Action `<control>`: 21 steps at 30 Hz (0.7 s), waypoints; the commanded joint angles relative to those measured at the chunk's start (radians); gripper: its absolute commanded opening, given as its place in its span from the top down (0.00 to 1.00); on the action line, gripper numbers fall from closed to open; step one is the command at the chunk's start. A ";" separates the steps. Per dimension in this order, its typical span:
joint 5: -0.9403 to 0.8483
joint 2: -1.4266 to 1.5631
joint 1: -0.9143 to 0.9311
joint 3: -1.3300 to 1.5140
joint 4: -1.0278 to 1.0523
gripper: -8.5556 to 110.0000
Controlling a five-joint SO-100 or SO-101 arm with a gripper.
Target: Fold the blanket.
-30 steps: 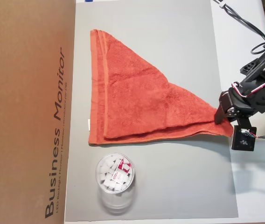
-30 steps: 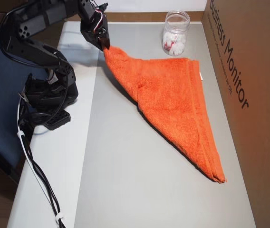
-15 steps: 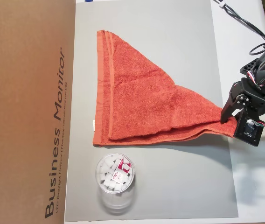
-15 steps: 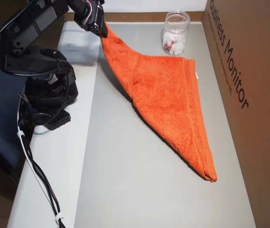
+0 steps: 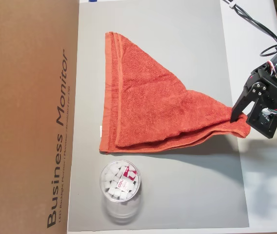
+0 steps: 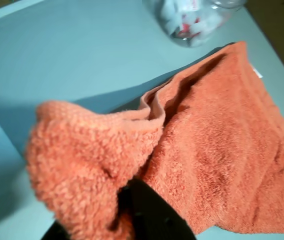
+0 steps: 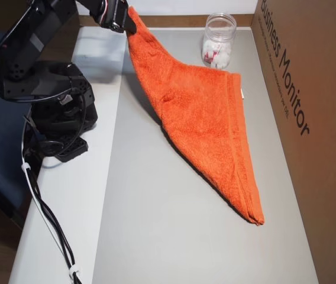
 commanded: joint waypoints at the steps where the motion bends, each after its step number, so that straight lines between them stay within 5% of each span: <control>1: 0.006 0.021 0.032 -0.078 -0.012 0.93; 21: 0.075 0.003 0.276 -0.156 -0.255 0.93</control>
